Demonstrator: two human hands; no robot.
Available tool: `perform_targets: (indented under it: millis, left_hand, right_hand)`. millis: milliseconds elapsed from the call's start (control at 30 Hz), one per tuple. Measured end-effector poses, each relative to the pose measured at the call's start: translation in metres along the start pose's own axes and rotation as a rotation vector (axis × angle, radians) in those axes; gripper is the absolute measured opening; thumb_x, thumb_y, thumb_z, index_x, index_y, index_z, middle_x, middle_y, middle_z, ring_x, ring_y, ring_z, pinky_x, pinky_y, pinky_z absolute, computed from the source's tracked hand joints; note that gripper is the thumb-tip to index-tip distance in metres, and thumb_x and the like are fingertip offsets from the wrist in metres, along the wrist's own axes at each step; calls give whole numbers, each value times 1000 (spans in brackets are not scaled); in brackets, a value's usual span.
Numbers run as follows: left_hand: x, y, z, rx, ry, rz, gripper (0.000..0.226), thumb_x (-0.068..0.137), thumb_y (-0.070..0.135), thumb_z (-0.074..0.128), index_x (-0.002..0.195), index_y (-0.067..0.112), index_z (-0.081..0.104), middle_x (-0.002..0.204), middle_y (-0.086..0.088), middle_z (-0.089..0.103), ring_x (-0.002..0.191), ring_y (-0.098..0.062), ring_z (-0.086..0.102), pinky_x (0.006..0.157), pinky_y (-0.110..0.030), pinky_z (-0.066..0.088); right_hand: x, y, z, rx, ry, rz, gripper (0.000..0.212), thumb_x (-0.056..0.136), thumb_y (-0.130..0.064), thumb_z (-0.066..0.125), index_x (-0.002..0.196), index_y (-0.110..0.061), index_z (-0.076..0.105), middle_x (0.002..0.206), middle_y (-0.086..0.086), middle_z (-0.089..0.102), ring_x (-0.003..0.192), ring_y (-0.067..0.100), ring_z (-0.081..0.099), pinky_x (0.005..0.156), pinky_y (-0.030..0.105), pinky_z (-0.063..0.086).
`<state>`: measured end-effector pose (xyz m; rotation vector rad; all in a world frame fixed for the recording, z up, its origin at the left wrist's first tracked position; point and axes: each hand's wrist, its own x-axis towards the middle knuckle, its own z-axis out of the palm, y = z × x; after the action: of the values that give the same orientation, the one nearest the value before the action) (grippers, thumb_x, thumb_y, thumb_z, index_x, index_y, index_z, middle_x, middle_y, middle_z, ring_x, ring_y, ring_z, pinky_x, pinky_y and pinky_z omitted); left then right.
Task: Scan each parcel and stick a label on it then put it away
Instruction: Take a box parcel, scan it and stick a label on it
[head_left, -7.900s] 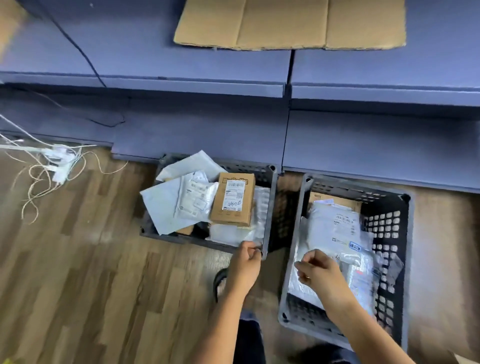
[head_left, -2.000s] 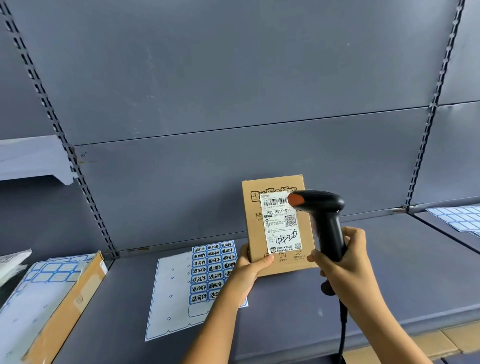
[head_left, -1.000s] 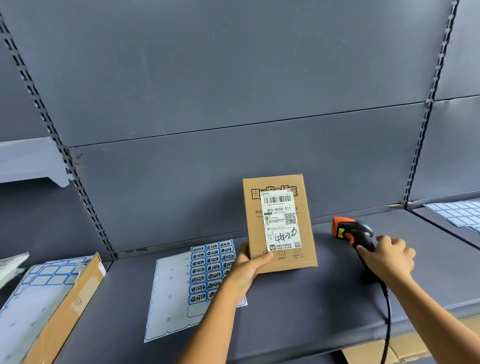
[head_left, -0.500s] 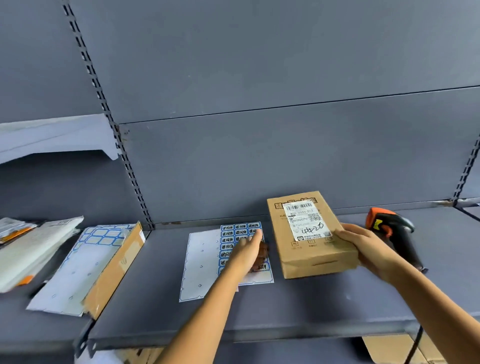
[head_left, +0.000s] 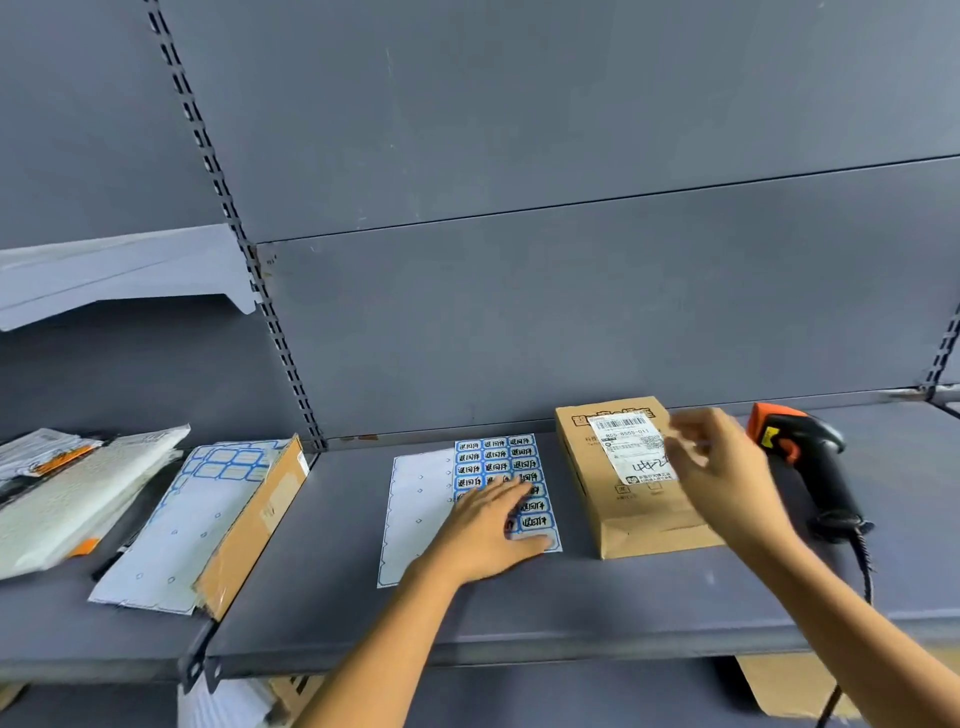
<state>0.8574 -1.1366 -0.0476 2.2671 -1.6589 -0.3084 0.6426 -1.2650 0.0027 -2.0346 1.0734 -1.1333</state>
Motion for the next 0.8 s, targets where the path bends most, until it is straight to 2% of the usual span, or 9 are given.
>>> perform_targets:
  millis: [100, 167, 233, 333, 433, 500, 567, 667, 800]
  left_hand:
    - [7, 12, 8, 32, 2, 39, 69, 87, 50, 58, 145, 22, 33, 153, 4, 31, 141, -15, 26, 115, -31, 21]
    - [8, 15, 11, -23, 40, 38, 60, 88, 43, 58, 140, 18, 41, 146, 2, 42, 135, -18, 38, 109, -29, 30]
    - [7, 15, 12, 9, 69, 33, 55, 91, 38, 55, 140, 19, 41, 145, 2, 44, 133, -19, 40, 105, -29, 32]
    - [6, 11, 19, -12, 153, 7, 57, 91, 39, 56, 143, 23, 38, 144, 5, 45, 130, -17, 44, 104, -28, 33]
    - [4, 6, 26, -142, 239, -32, 52, 88, 42, 59, 136, 28, 48, 134, 7, 56, 122, -15, 52, 98, -26, 41]
    - [3, 5, 28, -206, 279, -53, 46, 86, 44, 60, 130, 32, 55, 128, 10, 61, 117, -12, 56, 93, -25, 45]
    - [1, 5, 28, -287, 313, -70, 43, 84, 45, 63, 125, 33, 59, 121, 12, 65, 110, -8, 60, 90, -24, 48]
    - [-2, 4, 27, -420, 349, -68, 40, 80, 42, 69, 118, 32, 63, 114, 14, 67, 103, -2, 61, 88, -25, 50]
    - [-5, 6, 24, -526, 417, -34, 28, 77, 30, 75, 104, 27, 67, 100, 17, 67, 94, 5, 60, 83, -16, 48]
  right_hand:
    - [-33, -37, 29, 276, -332, 50, 28, 87, 2, 56, 85, -26, 61, 86, -6, 69, 85, 16, 66, 76, 26, 51]
    - [-50, -39, 55, 307, -521, 132, 25, 87, 0, 56, 95, -23, 59, 96, -2, 69, 95, 18, 66, 86, 35, 53]
    - [-60, -34, 76, 275, -599, 208, 29, 88, -4, 53, 114, -16, 52, 109, 8, 64, 104, 26, 63, 90, 44, 50]
    - [-64, -29, 91, 316, -542, 269, 20, 91, -3, 47, 110, -10, 47, 111, 12, 60, 101, 25, 58, 90, 39, 50]
    - [-59, -28, 97, 359, -468, 331, 16, 94, -3, 47, 94, -15, 37, 92, -1, 48, 92, 15, 47, 82, 23, 42]
    - [-55, -25, 101, 387, -436, 362, 17, 92, -2, 47, 84, -15, 41, 80, -1, 48, 78, 16, 48, 67, 24, 42]
    - [-52, -23, 105, 408, -425, 367, 23, 91, 0, 47, 76, -18, 48, 73, 0, 53, 73, 15, 48, 66, 28, 40]
    - [-49, -20, 110, 453, -364, 381, 12, 91, -3, 54, 89, -15, 56, 82, -3, 61, 79, 12, 57, 72, 22, 45]
    - [-50, -17, 113, 582, -307, 363, 13, 88, 1, 59, 87, -11, 54, 77, 0, 62, 69, 5, 57, 59, 8, 43]
